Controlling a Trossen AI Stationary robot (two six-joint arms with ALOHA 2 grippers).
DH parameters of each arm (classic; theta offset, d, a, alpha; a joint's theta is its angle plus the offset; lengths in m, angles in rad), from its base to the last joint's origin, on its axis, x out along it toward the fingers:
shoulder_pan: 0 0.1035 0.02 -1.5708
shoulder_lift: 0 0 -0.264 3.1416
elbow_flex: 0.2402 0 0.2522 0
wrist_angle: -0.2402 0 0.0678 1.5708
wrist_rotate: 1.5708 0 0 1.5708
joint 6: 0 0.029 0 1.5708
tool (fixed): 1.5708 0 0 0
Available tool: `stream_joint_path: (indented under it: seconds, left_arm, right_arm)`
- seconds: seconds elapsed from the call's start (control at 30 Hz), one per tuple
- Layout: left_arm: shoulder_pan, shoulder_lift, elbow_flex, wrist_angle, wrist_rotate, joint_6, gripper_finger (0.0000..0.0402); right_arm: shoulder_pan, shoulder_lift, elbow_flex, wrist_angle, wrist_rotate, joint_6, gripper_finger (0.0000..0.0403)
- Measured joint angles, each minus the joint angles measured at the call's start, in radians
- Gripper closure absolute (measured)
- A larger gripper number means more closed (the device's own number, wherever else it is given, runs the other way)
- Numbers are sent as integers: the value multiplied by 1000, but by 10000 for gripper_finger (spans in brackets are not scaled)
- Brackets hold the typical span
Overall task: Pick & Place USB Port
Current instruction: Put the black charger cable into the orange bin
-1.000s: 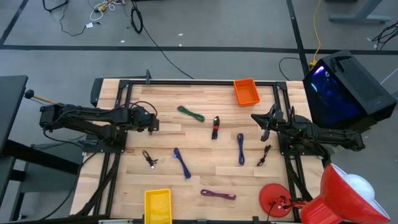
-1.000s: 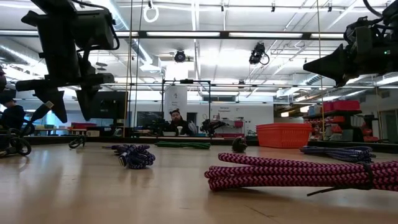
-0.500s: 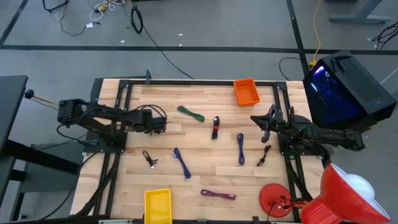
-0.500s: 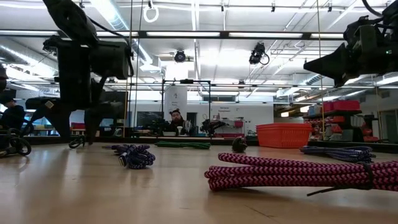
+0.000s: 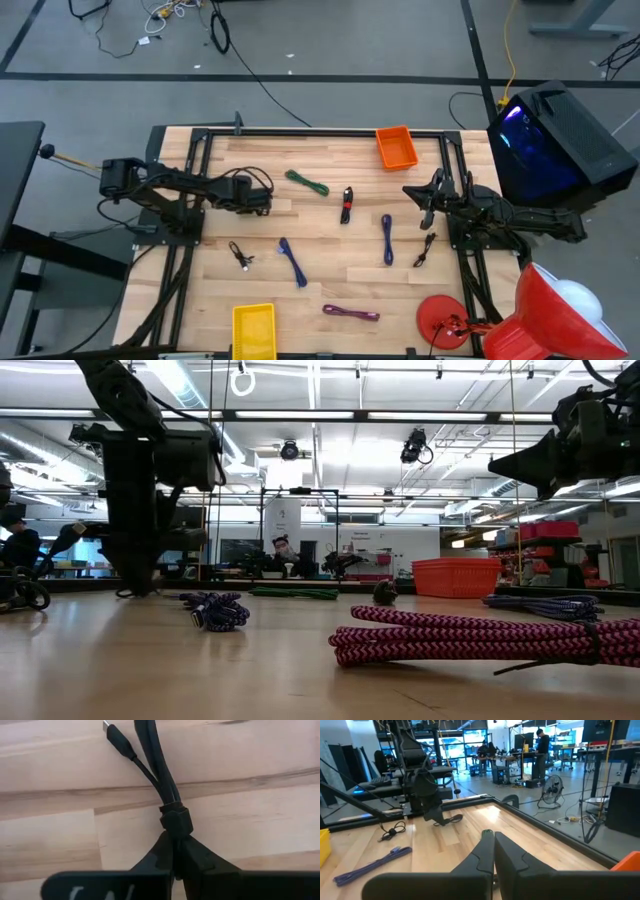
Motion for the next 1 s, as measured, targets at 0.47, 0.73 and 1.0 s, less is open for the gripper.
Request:
stream_joint_path:
  seconds: [0.47, 0.73, 1.0]
  left_arm:
    - [-2, 3, 320, -62, -227, 412, 391]
    - [87, 2, 478, 392, -35, 937, 391]
    - [110, 37, 482, 743, 273, 1104, 391]
  right_arm:
    - [0, 0, 0, 9, 83, 3, 387]
    - [0, 0, 0, 61, 125, 59, 387]
    - [0, 14, 0, 259, -32, 95, 386]
